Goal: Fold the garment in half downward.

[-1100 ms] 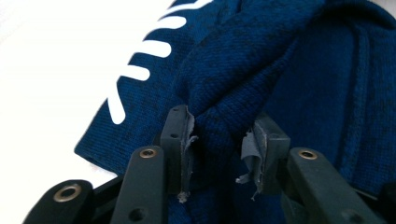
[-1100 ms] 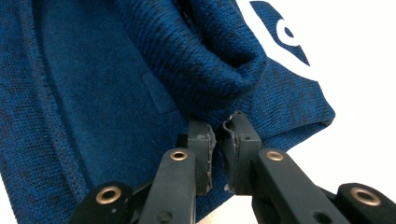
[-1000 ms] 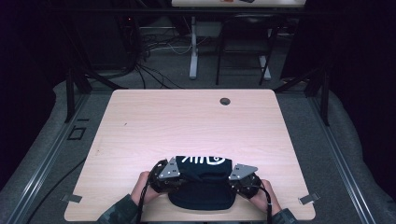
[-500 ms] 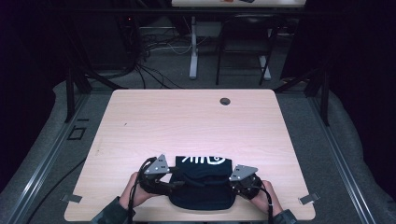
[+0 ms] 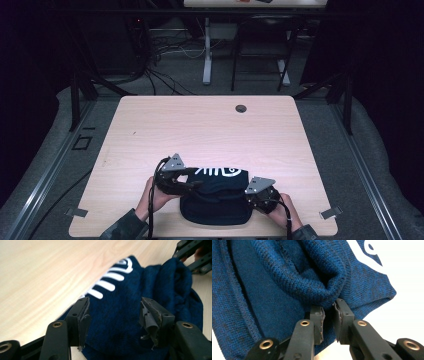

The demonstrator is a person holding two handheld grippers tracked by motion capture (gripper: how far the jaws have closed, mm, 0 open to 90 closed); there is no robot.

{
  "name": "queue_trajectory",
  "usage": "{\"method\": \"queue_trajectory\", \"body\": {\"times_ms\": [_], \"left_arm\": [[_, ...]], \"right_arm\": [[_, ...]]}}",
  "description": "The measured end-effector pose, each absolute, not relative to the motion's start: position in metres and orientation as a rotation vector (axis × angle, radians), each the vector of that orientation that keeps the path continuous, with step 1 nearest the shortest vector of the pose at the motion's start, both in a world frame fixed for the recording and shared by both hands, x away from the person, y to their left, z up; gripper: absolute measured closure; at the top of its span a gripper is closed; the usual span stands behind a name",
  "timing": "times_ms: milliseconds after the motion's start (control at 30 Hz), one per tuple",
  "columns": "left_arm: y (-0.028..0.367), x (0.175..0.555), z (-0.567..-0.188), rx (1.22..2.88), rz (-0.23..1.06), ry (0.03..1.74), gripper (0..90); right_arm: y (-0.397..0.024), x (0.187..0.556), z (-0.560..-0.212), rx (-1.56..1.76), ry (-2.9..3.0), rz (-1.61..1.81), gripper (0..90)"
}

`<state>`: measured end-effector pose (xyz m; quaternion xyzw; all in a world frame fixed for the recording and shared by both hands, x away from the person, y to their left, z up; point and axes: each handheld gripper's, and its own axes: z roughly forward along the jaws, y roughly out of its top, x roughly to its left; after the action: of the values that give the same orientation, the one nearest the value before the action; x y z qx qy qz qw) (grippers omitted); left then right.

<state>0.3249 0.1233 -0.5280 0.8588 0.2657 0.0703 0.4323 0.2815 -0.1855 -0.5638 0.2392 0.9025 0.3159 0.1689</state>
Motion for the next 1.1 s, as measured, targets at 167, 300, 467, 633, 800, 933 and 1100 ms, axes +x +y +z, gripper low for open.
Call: {"method": "queue_trajectory", "body": {"times_ms": [167,300,467,633,800,933,1100], "left_arm": [[0.117,0.318,-0.537,2.208,0.155,0.617,40.7],[0.113,0.314,-0.547,2.258,0.152,0.610,37.8],[0.111,0.311,-0.555,2.291,0.164,0.610,33.8],[0.108,0.309,-0.561,2.316,0.175,0.598,32.0],[0.105,0.308,-0.563,2.324,0.200,0.584,30.9],[0.105,0.309,-0.564,2.328,0.193,0.583,30.7],[0.104,0.308,-0.566,2.325,0.199,0.584,29.8]], "right_arm": [[-0.185,0.281,-0.565,0.693,2.562,0.910,77.9],[-0.185,0.281,-0.565,0.698,2.567,0.906,76.4],[-0.186,0.281,-0.564,0.704,2.583,0.897,73.4],[-0.190,0.283,-0.560,0.730,2.606,0.899,69.6],[-0.198,0.284,-0.540,0.779,2.584,0.963,65.2],[-0.201,0.286,-0.528,0.812,2.555,0.998,62.6],[-0.208,0.292,-0.510,0.876,2.477,1.073,60.7]]}}
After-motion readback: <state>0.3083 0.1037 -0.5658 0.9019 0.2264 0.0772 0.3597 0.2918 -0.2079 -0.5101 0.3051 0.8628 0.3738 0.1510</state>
